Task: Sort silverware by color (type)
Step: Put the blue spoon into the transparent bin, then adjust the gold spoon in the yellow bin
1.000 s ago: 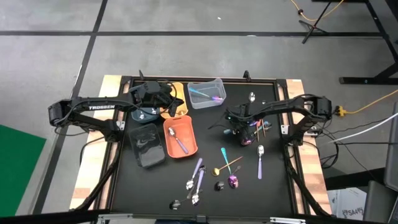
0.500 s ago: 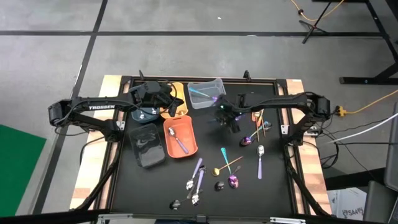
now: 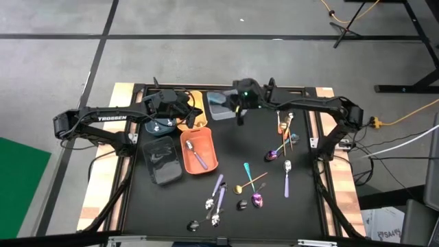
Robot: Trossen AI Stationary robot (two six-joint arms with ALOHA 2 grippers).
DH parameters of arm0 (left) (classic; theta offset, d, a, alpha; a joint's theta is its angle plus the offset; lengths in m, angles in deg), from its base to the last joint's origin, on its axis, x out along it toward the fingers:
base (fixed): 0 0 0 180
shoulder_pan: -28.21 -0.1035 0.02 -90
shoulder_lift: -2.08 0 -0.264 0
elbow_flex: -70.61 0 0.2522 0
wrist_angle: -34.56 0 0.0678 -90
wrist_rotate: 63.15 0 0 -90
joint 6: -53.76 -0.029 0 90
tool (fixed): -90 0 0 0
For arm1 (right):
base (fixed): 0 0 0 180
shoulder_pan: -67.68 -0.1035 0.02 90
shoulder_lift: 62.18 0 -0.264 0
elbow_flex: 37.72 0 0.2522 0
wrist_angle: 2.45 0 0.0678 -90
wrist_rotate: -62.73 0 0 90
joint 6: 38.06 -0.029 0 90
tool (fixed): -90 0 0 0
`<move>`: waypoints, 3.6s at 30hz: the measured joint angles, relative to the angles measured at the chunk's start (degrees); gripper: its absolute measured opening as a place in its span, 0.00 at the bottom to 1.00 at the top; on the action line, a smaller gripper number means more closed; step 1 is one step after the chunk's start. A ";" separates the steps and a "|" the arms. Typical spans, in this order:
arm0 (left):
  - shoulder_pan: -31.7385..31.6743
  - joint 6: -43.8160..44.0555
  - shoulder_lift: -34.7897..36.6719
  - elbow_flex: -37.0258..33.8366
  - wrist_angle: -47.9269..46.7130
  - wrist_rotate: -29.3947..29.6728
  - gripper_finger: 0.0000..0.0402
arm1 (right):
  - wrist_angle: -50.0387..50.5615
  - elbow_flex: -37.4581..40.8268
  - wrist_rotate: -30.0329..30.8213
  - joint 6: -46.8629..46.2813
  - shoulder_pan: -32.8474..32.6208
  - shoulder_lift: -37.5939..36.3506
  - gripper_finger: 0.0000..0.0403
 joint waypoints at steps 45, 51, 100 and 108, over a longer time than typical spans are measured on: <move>0.70 -0.02 -0.16 0.00 -0.68 1.76 0.14 | -4.19 0.04 -1.09 -4.29 8.17 14.21 0.15; 0.64 -4.84 0.08 0.00 -0.76 -1.84 0.14 | -4.18 0.04 -1.09 -4.30 8.17 14.21 0.17; 0.18 -7.30 3.06 6.37 -51.54 -0.03 0.00 | -4.14 0.04 -1.14 -4.35 8.17 14.14 0.17; -2.37 -5.12 3.06 6.32 -50.12 7.26 0.00 | -4.14 0.04 -1.14 -4.32 8.15 14.14 0.17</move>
